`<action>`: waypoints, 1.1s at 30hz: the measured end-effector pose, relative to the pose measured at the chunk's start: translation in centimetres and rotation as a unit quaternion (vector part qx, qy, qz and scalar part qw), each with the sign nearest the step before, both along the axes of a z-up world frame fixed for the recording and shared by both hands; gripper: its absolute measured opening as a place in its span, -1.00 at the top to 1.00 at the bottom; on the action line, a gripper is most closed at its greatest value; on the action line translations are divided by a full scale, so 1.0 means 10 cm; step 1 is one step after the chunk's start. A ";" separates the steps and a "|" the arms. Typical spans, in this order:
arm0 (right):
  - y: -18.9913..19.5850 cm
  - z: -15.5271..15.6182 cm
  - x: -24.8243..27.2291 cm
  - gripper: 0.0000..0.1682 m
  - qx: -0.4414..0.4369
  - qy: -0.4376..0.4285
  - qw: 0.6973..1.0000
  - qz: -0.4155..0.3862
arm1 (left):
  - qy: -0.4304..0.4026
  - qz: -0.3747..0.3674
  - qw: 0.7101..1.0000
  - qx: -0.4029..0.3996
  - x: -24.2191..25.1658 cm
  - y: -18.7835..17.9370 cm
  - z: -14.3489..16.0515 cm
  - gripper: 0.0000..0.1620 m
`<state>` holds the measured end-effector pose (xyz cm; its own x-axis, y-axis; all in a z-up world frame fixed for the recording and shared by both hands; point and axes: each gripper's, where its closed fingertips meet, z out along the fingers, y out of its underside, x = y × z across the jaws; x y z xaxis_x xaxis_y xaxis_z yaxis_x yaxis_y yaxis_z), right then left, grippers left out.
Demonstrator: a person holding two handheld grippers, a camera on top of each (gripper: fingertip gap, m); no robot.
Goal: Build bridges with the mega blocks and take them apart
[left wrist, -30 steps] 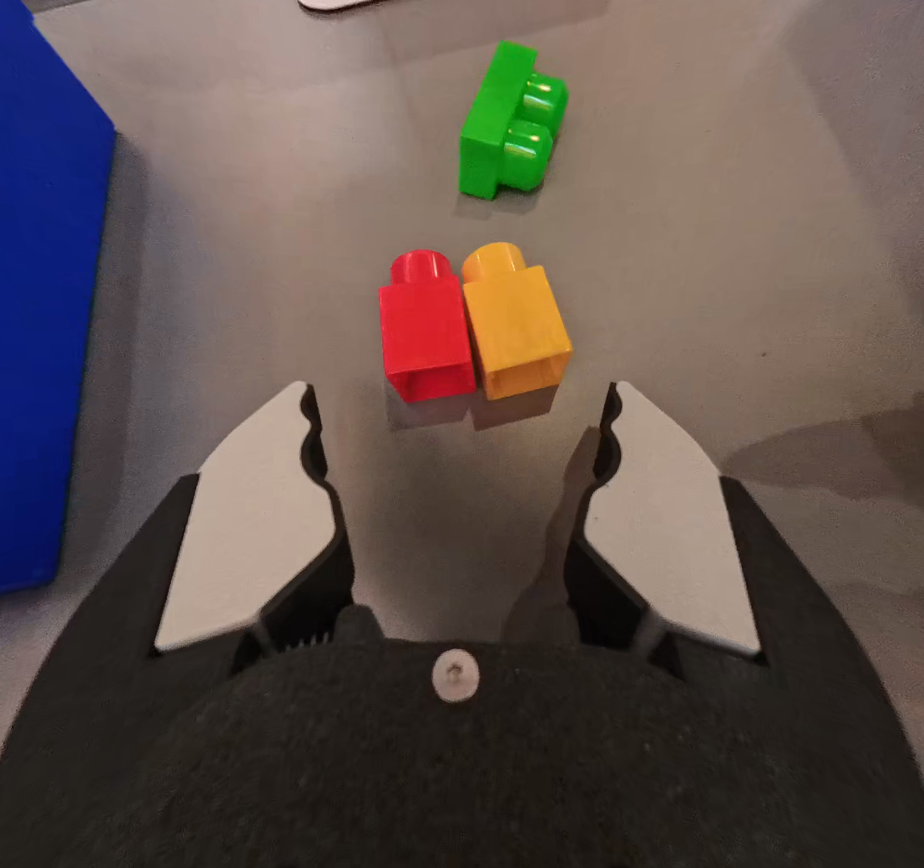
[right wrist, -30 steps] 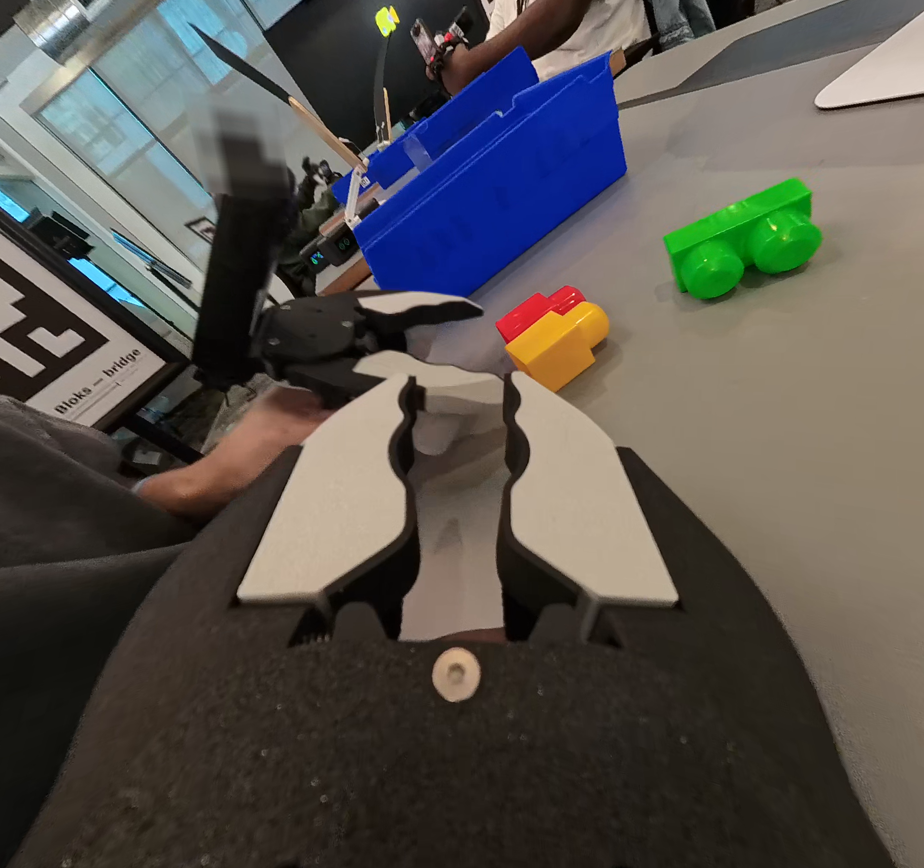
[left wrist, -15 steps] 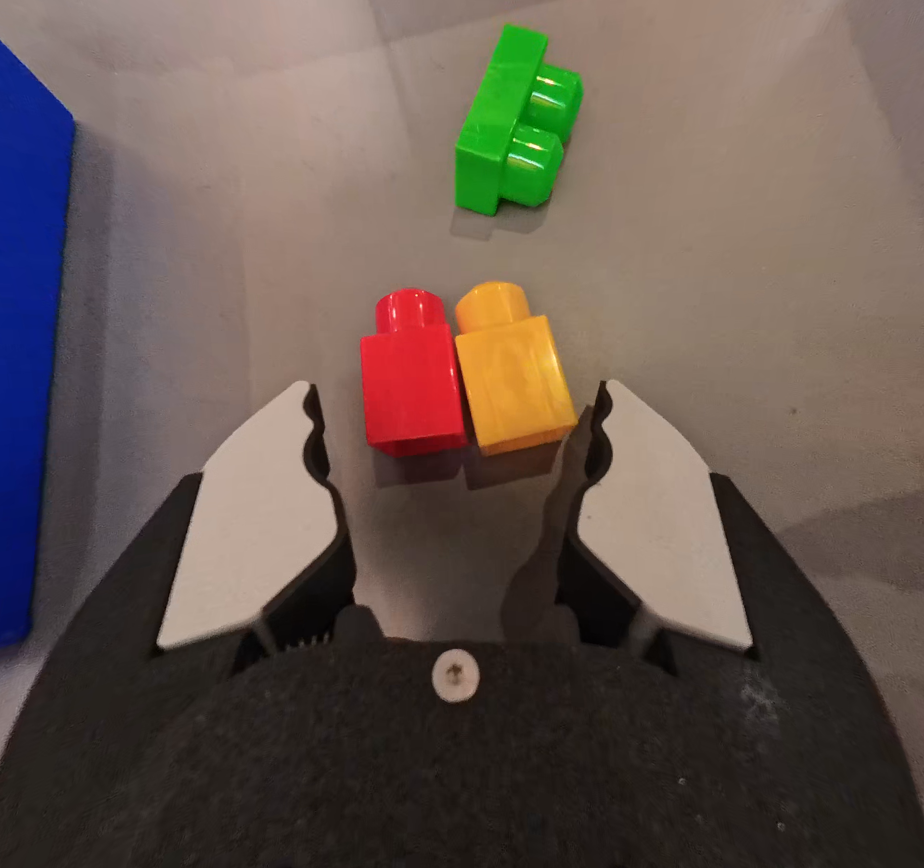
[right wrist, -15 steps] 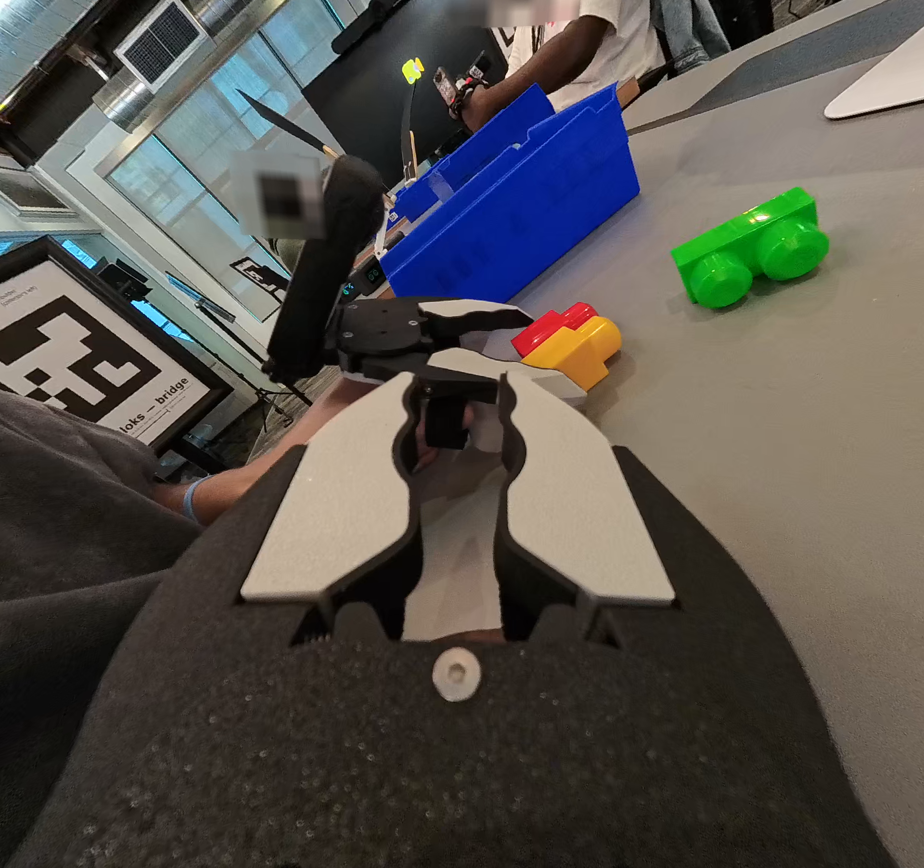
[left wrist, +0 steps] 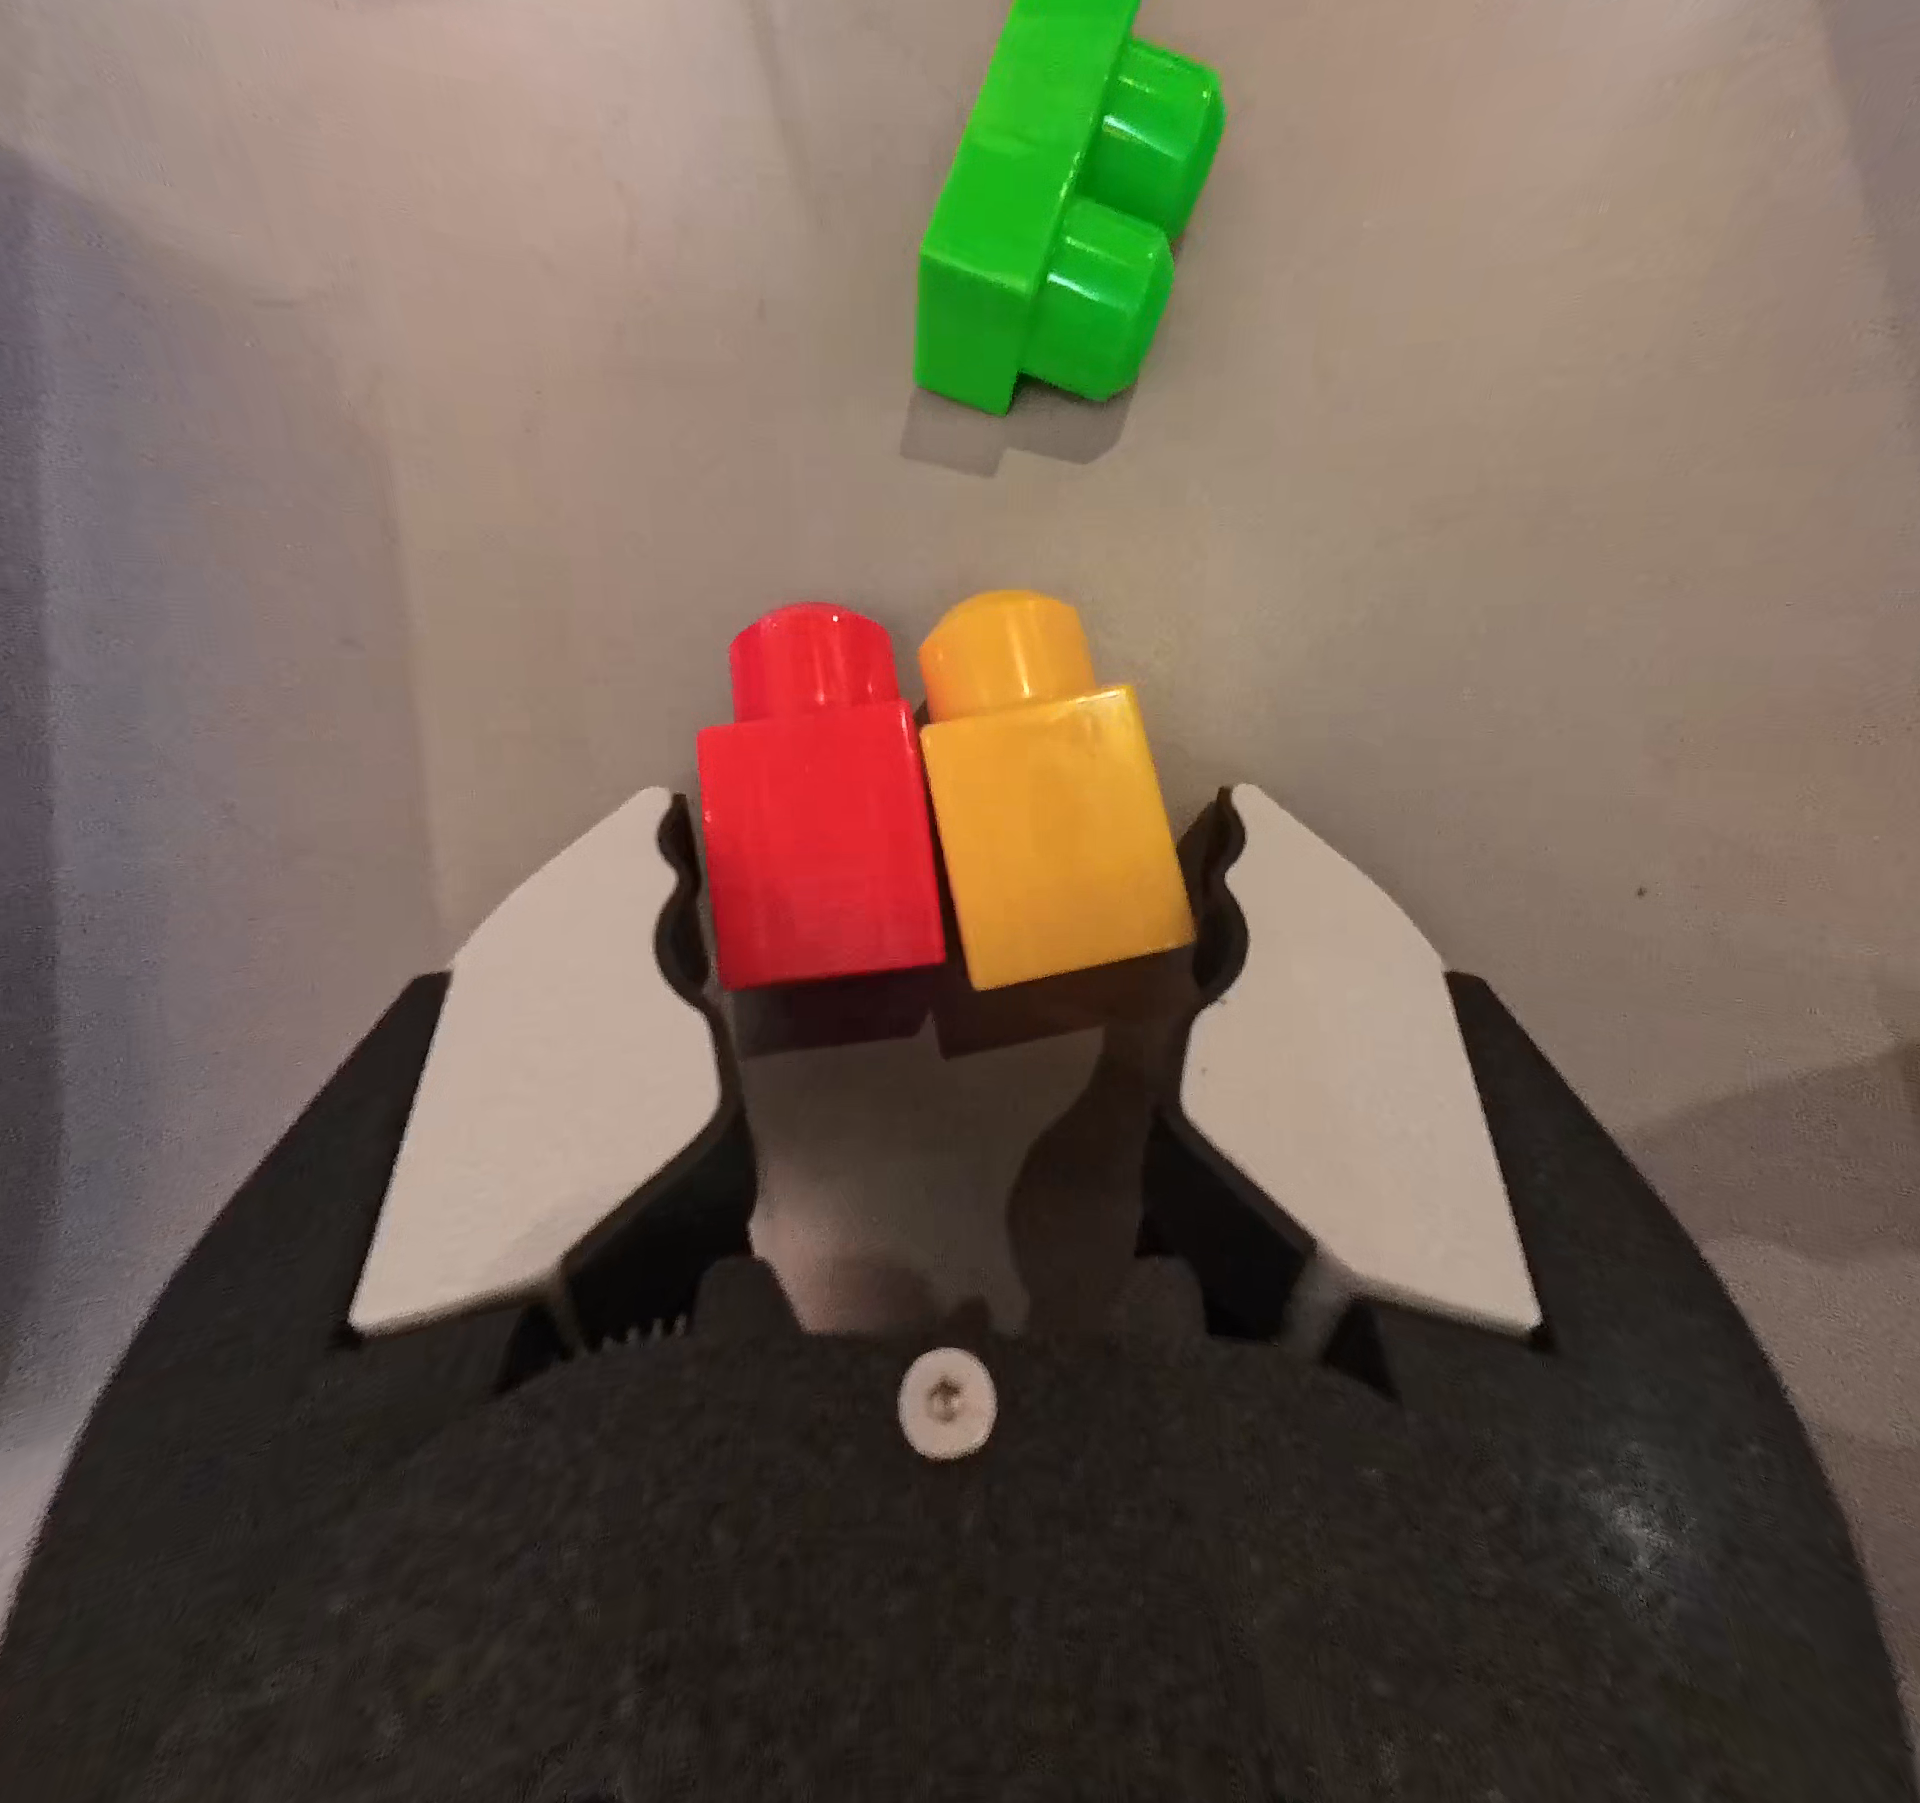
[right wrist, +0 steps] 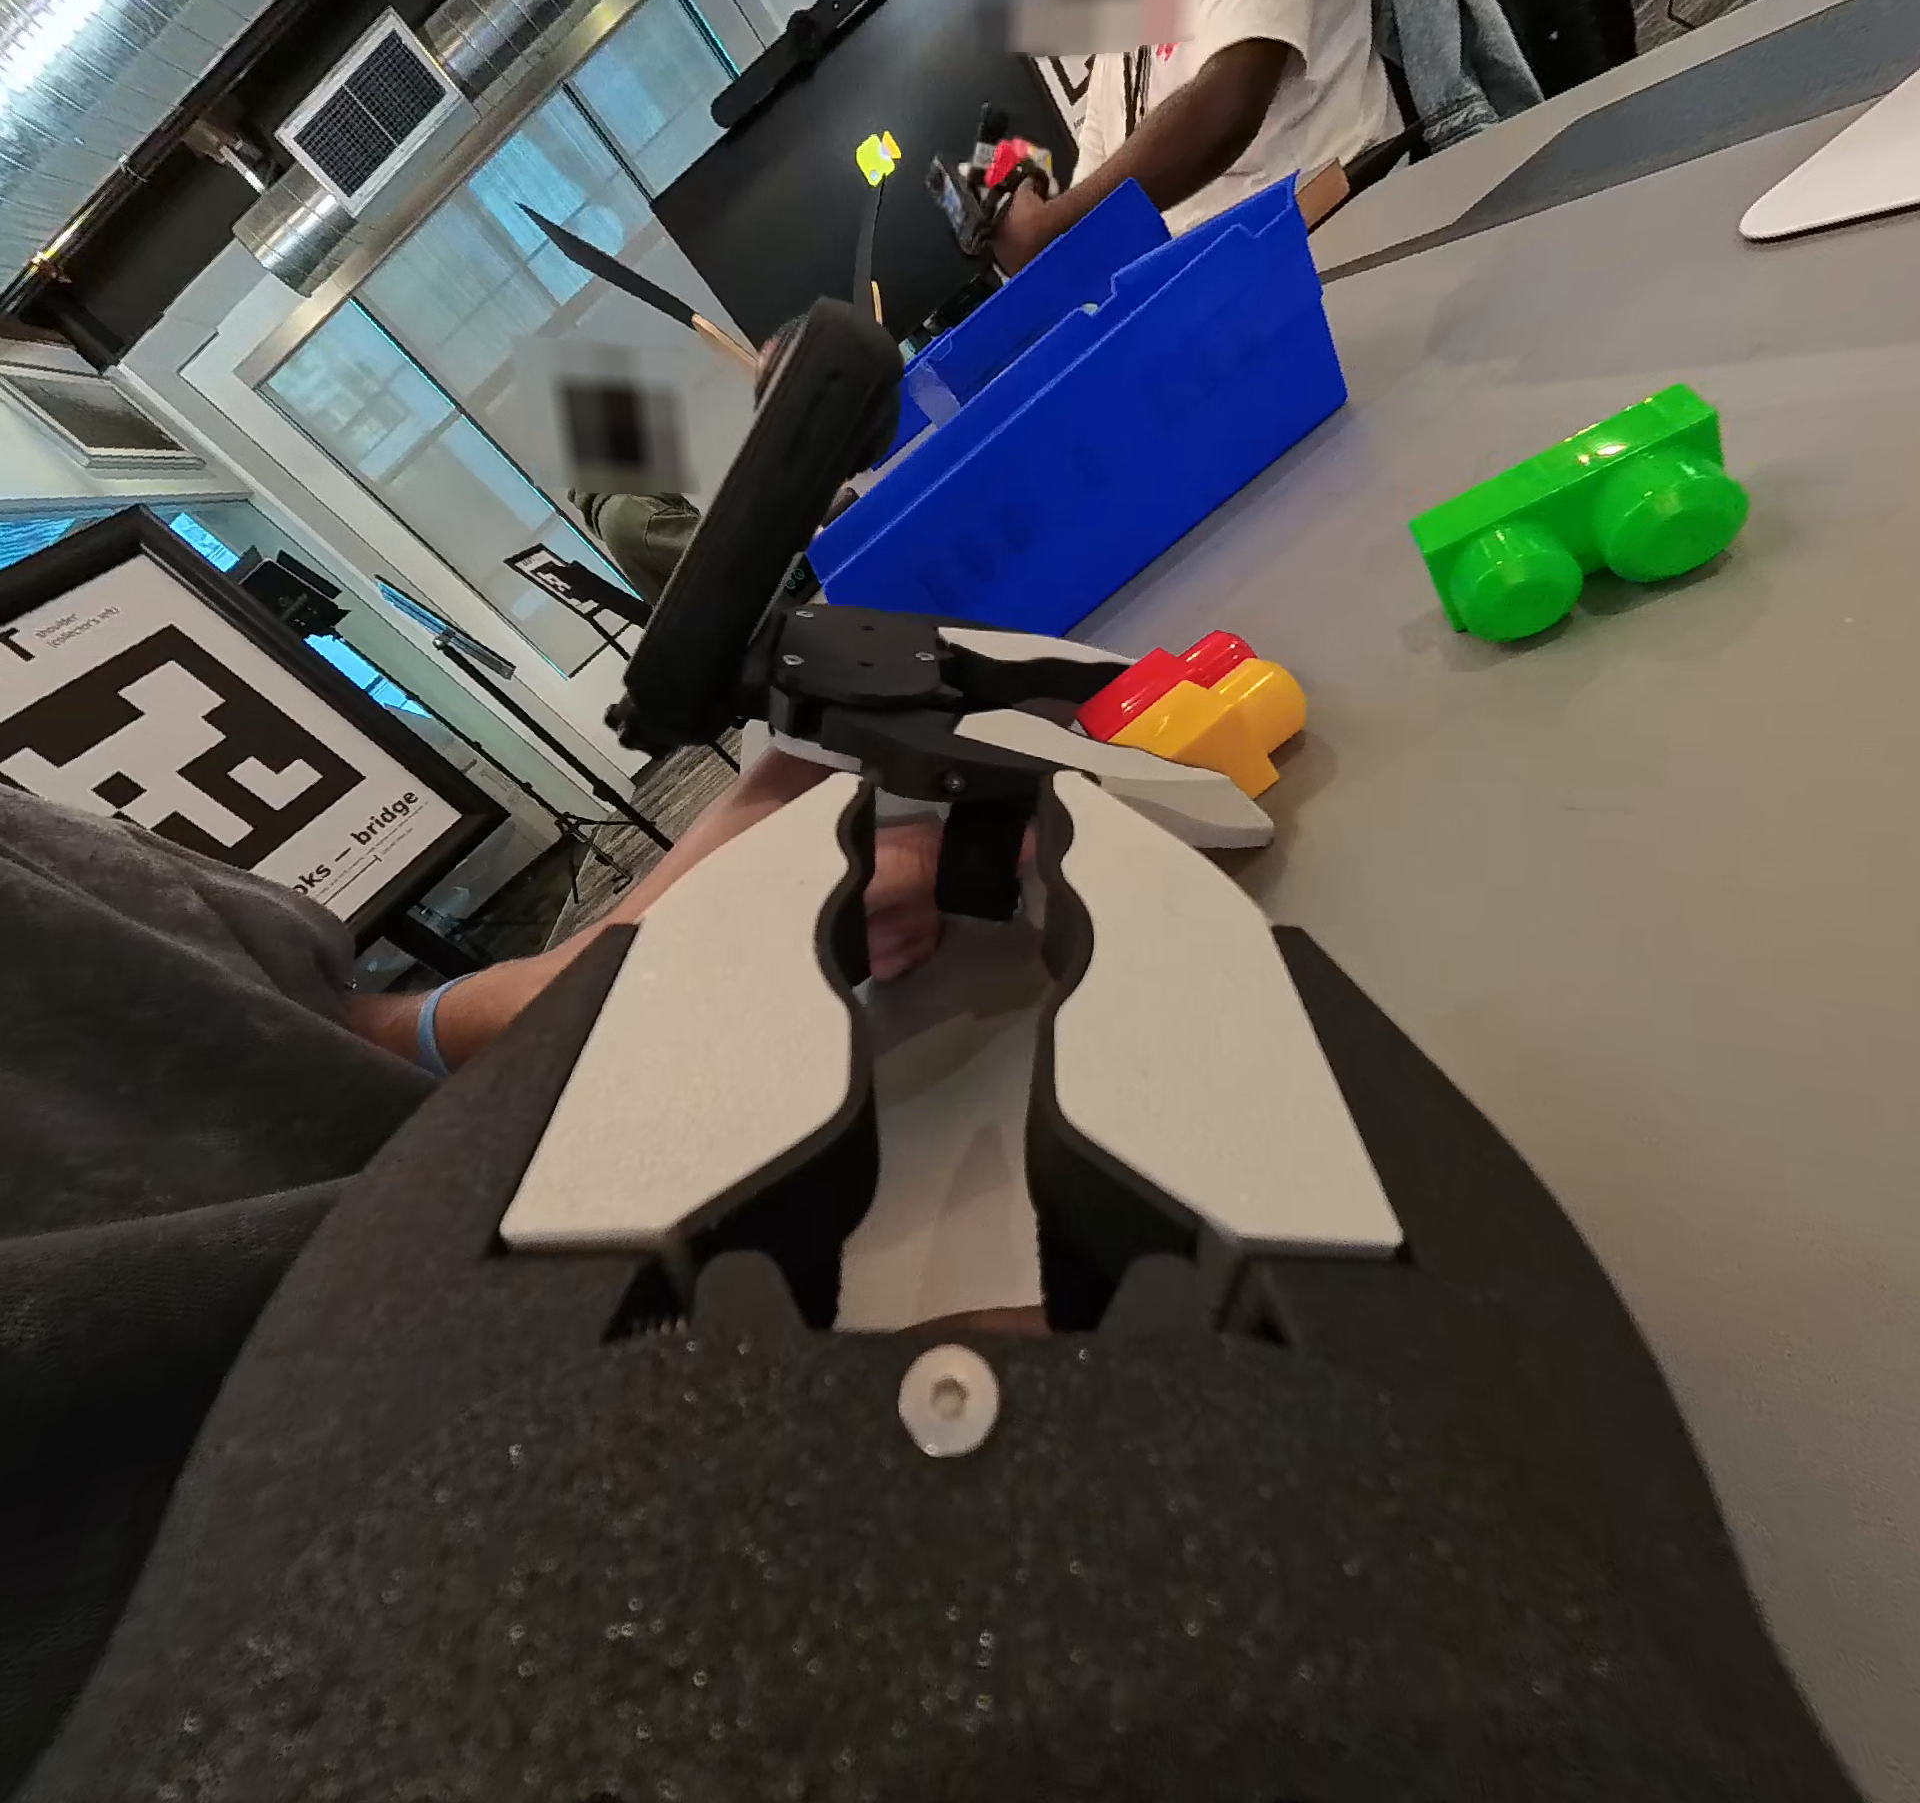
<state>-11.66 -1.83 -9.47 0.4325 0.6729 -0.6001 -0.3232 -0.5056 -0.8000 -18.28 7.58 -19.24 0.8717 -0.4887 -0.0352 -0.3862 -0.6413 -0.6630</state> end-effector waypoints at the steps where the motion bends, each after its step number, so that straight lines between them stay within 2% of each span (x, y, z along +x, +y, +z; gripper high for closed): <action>1: 0.00 0.00 0.00 0.65 0.000 0.000 1.000 0.000 | -0.001 0.000 1.000 -0.002 0.00 0.00 0.00 -0.14; 16: -0.02 0.00 -0.03 0.66 0.002 -0.002 1.000 0.005 | -0.008 -0.008 1.000 -0.020 -0.02 -0.03 -0.01 -0.07; 27: -0.03 0.01 -0.04 0.66 0.003 -0.001 1.000 0.007 | -0.002 -0.096 0.993 -0.071 -0.07 -0.14 0.02 -0.06; 33: -0.03 0.00 -0.05 0.65 0.001 -0.001 1.000 0.009 | 0.017 -0.093 0.992 -0.083 -0.11 -0.11 0.04 -0.19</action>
